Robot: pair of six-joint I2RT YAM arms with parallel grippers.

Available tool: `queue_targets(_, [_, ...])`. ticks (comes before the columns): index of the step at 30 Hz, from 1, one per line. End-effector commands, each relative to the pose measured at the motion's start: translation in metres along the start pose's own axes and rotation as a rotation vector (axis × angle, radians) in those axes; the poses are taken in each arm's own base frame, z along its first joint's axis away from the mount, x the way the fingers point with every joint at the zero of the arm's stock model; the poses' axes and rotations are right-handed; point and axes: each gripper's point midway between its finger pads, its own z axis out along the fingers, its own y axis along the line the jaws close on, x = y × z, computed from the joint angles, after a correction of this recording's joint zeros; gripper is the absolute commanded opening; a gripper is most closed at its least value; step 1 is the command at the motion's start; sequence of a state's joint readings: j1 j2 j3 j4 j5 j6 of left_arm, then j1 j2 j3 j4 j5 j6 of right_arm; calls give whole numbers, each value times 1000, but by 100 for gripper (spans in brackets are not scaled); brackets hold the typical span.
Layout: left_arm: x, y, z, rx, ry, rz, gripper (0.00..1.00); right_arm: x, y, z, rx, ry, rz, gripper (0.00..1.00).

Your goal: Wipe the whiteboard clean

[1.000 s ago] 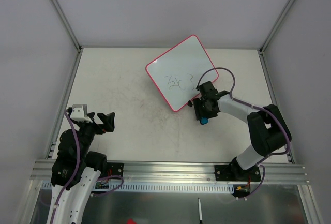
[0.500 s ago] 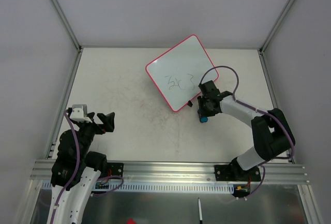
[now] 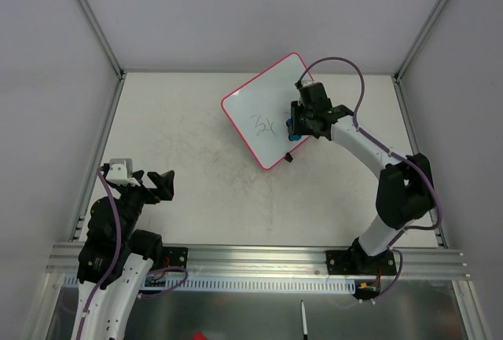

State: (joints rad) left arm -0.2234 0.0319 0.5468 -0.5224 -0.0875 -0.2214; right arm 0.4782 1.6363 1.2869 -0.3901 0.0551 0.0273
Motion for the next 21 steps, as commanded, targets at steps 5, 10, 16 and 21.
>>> queue_targets(5, [-5,-2,0,11,-22,13,99,-20,-9,36,-72,14,126,0])
queue_targets(10, [-5,-2,0,11,-24,14,99,-22,-14,51,-96,-24,174,0])
queue_targets(16, [-5,-3,-1,18,-27,17,99,-7,-10,70,-134,-18,212,0])
queue_targets(21, [-6,-3,-2,21,-31,17,99,9,-13,87,-126,-12,276,0])
